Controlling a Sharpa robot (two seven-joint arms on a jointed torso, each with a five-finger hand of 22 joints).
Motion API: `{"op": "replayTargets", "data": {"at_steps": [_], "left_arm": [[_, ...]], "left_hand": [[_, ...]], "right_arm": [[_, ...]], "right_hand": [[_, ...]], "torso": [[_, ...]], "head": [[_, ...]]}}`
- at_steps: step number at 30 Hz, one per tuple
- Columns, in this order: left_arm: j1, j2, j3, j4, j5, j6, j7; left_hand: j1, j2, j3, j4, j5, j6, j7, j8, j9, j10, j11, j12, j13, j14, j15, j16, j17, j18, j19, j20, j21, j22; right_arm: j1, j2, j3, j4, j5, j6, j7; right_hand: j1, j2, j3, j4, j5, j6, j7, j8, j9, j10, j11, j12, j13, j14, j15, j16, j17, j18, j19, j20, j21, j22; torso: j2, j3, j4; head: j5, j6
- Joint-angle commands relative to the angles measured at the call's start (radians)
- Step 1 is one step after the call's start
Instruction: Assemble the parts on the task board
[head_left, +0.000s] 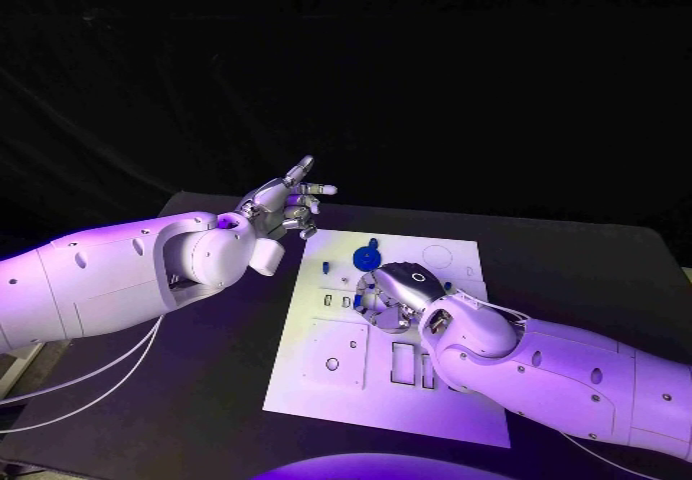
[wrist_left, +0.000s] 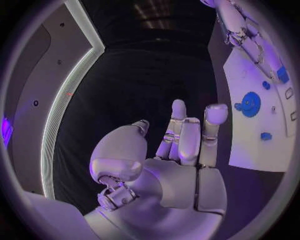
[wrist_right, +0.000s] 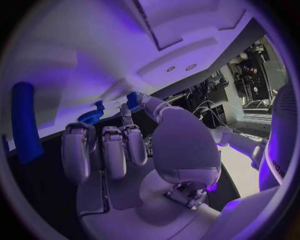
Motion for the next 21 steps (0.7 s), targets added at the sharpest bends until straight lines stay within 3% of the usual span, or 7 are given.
{"op": "replayTargets", "data": {"at_steps": [1, 21], "left_arm": [[0.002, 0.002, 0.001, 0.002, -0.004, 0.024, 0.001], [0.002, 0.002, 0.001, 0.003, -0.009, 0.041, -0.005]], "left_hand": [[0.007, 0.006, -0.005, 0.000, 0.002, -0.006, 0.001, -0.005, -0.001, -0.008, -0.001, -0.004, -0.002, -0.008, 0.001, -0.006, -0.001, 0.009, -0.002, 0.003, -0.007, -0.001], [0.011, 0.011, -0.006, -0.001, 0.006, -0.009, 0.002, -0.006, -0.002, -0.012, 0.000, -0.007, -0.005, -0.004, 0.002, -0.002, 0.007, 0.007, 0.004, 0.004, -0.004, 0.007]], "right_arm": [[-0.001, 0.002, 0.000, 0.000, -0.021, 0.009, -0.004], [-0.002, 0.009, 0.000, -0.011, -0.023, 0.012, -0.005]], "right_hand": [[-0.002, -0.009, -0.001, -0.003, -0.007, -0.008, 0.005, -0.006, -0.002, 0.000, 0.003, -0.006, 0.140, 0.102, 0.003, 0.002, 0.244, -0.003, 0.024, -0.002, -0.007, 0.192], [-0.005, -0.019, -0.006, -0.003, -0.011, -0.027, 0.015, -0.020, -0.010, -0.010, 0.011, -0.016, 0.131, 0.100, 0.010, -0.001, 0.237, 0.000, 0.017, 0.003, -0.021, 0.186]], "torso": [[0.000, -0.0005, 0.0007], [0.000, 0.0001, -0.0010]], "head": [[0.000, 0.000], [0.005, -0.008]]}}
